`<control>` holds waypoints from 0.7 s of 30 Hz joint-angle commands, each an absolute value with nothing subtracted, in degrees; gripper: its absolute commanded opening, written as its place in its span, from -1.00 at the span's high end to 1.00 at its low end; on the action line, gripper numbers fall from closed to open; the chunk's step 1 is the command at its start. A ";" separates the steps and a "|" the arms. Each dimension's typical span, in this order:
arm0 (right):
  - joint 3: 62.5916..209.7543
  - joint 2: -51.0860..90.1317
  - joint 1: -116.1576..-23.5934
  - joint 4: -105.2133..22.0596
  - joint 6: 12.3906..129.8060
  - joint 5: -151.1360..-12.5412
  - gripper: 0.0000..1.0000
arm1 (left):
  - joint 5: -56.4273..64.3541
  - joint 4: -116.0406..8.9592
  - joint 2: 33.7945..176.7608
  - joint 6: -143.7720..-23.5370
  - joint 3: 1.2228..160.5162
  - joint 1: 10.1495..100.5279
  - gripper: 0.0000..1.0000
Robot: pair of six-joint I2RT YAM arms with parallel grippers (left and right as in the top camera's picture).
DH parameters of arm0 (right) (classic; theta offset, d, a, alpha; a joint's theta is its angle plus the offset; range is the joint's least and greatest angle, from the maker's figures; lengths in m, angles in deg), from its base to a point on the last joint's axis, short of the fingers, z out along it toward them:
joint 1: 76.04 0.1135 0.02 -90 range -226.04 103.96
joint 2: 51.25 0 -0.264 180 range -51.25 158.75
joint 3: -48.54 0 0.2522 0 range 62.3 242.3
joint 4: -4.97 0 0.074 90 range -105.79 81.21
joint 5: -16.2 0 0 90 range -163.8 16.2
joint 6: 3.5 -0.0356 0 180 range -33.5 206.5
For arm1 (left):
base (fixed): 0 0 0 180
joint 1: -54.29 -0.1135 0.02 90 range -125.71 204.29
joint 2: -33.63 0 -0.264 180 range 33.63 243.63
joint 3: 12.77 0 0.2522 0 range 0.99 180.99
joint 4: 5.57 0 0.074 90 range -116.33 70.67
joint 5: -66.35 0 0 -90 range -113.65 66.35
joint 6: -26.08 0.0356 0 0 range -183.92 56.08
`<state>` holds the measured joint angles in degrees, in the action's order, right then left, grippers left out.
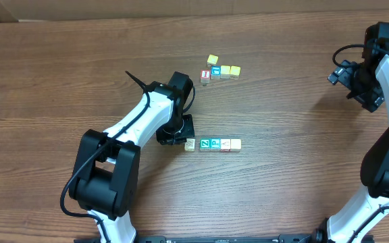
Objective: Flip 5 blocks
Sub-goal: 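Lower the W block beside the green Z block and open the left gripper, then push the W block into line with the row using the left gripper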
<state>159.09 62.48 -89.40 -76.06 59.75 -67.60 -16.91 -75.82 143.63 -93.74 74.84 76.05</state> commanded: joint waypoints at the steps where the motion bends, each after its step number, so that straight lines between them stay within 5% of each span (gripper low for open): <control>1: 159.99 60.95 -89.56 -75.93 59.97 -67.47 -1.00 | -14.33 -75.69 143.12 -93.30 74.51 76.44 0.92; 21: 159.99 60.95 -89.56 -75.93 59.97 -67.47 -1.00 | -14.31 -74.93 143.12 -95.27 74.51 76.44 0.91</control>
